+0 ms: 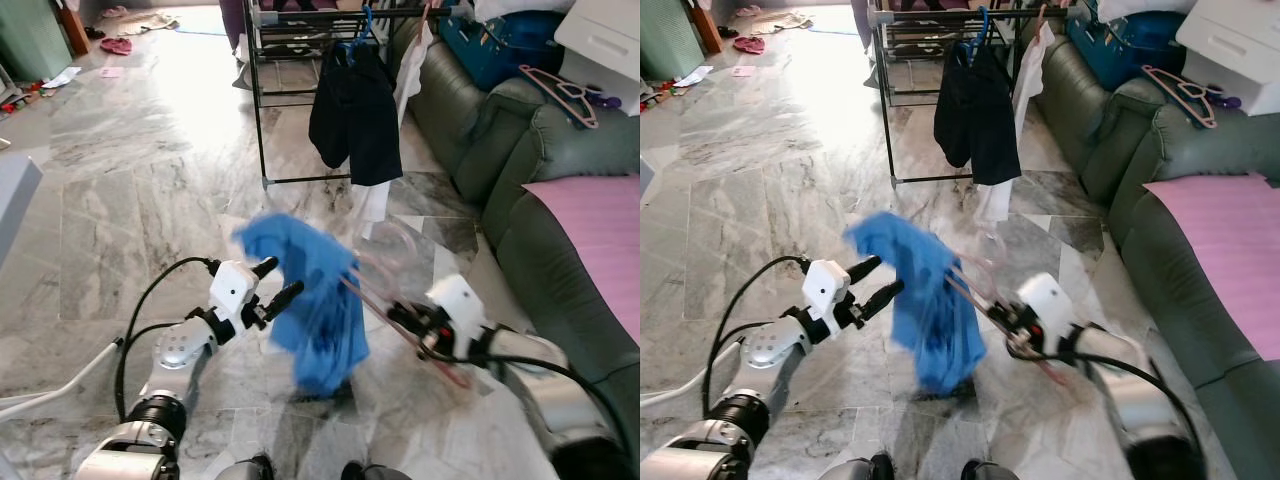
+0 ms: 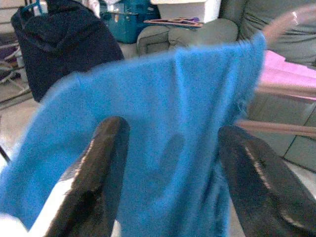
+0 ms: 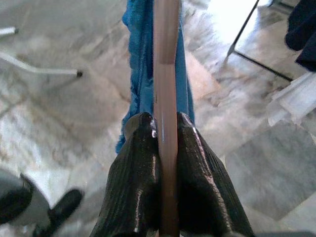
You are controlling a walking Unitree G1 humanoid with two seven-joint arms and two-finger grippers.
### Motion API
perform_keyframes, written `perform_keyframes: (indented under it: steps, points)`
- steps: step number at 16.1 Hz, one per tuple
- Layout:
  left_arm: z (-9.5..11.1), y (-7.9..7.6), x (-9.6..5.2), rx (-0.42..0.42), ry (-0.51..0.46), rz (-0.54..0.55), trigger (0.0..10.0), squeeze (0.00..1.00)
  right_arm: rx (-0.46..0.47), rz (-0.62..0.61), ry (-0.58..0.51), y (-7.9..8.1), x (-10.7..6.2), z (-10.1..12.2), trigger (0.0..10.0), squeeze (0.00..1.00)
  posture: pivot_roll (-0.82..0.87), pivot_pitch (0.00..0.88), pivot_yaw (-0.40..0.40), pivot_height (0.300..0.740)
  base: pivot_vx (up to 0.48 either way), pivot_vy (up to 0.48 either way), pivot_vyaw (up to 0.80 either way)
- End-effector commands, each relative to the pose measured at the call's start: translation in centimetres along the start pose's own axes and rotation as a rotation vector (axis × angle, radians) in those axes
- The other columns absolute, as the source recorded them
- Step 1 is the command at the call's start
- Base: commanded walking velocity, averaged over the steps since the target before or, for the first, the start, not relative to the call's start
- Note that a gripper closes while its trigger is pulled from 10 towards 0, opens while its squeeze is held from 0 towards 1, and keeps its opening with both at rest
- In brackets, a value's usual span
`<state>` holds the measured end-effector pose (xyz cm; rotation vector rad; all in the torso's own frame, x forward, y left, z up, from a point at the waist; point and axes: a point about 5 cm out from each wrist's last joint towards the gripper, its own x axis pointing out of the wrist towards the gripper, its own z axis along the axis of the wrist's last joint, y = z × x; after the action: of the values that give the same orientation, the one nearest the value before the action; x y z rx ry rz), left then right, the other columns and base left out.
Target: Hang hanger
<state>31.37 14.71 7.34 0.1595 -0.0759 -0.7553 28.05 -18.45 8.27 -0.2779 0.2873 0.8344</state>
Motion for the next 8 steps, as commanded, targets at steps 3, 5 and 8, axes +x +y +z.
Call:
perform_keyframes:
  steps: [3,5,8]
  points:
    - [0.5,0.3,0.0,0.077,0.009,-0.07,10.0,1.0,-0.121,0.061,0.021,-0.3,-1.6,-0.2,10.0,0.0,-0.23,0.145,0.005,0.74,0.0,0.0,0.0]
    - [0.6,0.2,-0.2,0.113,0.02,-0.118,10.0,1.0,-0.137,0.089,0.031,-0.5,-2.2,-0.4,10.0,0.0,-0.22,0.145,0.006,0.74,0.0,0.0,0.0]
    - [0.3,0.2,-0.8,0.175,0.063,-0.193,10.0,1.0,-0.171,0.17,0.055,-0.1,-2.6,-0.7,10.0,0.0,-0.22,0.146,0.009,0.74,0.0,0.0,0.0]
